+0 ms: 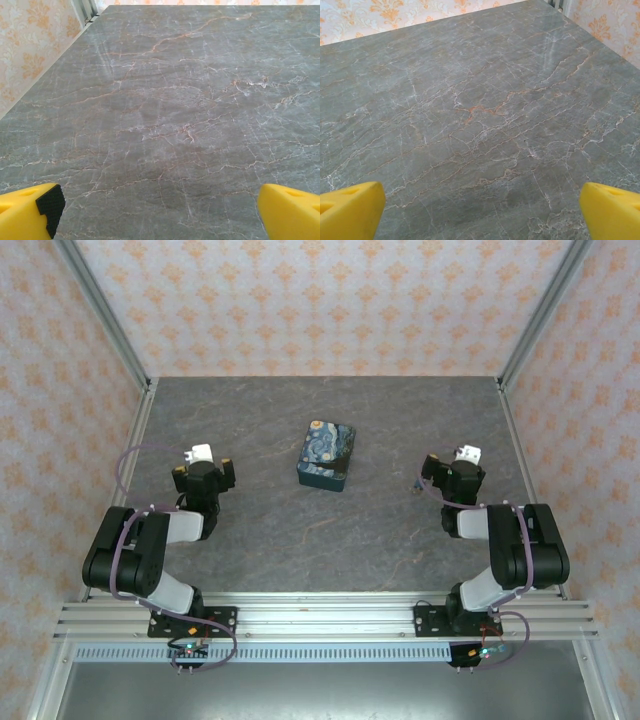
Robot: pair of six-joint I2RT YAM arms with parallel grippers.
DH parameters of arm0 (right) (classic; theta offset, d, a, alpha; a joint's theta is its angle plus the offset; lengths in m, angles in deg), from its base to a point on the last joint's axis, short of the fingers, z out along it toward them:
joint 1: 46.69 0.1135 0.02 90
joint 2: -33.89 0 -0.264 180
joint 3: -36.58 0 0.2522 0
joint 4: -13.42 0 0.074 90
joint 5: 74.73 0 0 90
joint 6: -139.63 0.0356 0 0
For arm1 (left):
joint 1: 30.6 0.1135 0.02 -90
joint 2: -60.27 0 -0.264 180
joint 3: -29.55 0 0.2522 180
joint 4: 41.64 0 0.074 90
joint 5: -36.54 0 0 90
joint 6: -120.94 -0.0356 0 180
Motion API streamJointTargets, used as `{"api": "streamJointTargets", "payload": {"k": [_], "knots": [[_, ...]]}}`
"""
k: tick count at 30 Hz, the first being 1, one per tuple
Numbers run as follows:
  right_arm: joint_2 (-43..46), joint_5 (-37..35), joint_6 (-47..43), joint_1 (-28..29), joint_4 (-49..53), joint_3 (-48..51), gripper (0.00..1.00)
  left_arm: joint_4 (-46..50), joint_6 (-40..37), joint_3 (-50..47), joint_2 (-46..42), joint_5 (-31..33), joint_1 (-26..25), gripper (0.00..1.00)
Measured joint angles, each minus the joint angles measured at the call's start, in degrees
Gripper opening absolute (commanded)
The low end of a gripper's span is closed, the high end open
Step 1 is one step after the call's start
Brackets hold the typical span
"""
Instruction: Unlock a padlock with a key
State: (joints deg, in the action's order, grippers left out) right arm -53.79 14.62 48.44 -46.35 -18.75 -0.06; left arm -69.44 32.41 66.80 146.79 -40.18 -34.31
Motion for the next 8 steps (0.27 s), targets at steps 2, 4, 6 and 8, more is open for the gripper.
{"api": "streamJointTargets", "payload": {"k": [2, 4, 6, 8], "knots": [[0.0, 0.0, 0.0, 0.0, 0.0, 0.0, 0.99, -0.1, 0.0, 0.0, 0.0, -0.1, 0.0, 1.0], [0.0, 0.0, 0.0, 0.0, 0.2, -0.1, 0.99, -0.1, 0.0, 0.0, 0.0, -0.5, 0.0, 1.0], [0.0, 0.0, -0.1, 0.0, 0.2, -0.2, 0.99, -0.1, 0.0, 0.0, 0.0, -0.7, 0.0, 1.0], [0.0, 0.0, -0.2, 0.0, 0.2, -0.2, 0.99, -0.1, 0.0, 0.0, 0.0, -0.7, 0.0, 1.0]]}}
